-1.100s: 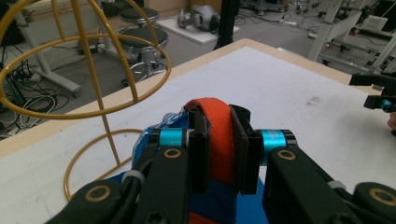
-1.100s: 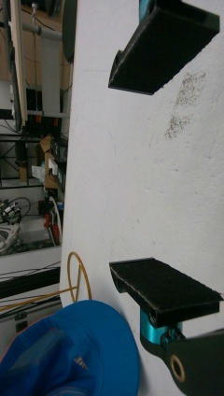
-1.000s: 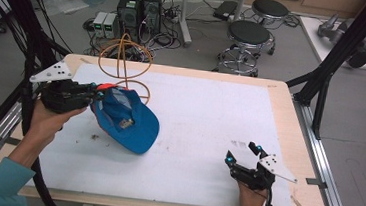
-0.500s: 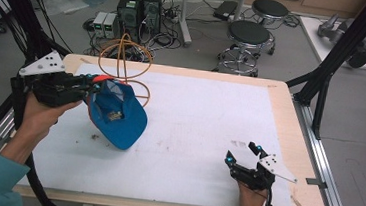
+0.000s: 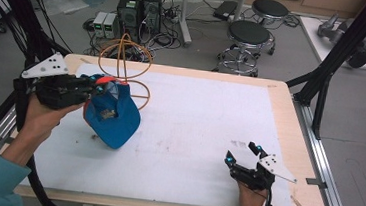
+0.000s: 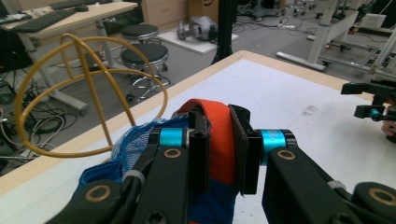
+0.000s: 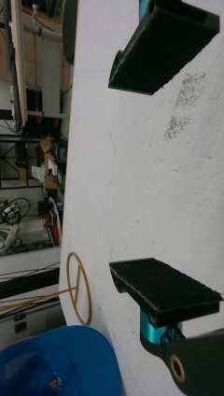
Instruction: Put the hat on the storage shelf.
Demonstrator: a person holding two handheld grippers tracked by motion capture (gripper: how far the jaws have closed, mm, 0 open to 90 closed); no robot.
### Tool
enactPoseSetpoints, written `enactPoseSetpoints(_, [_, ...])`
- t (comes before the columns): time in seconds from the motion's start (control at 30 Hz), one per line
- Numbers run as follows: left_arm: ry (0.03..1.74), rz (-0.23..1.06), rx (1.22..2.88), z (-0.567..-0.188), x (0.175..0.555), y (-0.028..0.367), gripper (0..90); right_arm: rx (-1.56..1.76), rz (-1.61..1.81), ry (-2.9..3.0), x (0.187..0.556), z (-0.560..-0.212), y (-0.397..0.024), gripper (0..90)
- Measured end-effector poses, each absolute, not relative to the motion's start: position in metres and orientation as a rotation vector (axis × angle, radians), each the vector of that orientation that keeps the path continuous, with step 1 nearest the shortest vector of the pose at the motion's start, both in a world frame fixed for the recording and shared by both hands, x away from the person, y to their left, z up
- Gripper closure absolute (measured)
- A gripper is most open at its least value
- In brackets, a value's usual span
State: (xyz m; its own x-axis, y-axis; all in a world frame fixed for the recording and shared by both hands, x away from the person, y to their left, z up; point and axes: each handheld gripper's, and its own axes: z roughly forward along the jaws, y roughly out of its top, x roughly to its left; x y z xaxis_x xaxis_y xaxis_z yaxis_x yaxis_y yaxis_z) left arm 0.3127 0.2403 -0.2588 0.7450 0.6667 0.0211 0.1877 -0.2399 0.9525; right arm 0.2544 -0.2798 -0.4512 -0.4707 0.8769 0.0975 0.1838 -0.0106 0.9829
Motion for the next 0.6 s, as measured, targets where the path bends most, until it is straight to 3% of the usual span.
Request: enactPoseSetpoints(0.6, [0.607,0.428,1.842,-0.279,0.311,0.199,79.0,1.102,1.531,1.684,0.255,-0.451,-0.281,9.9])
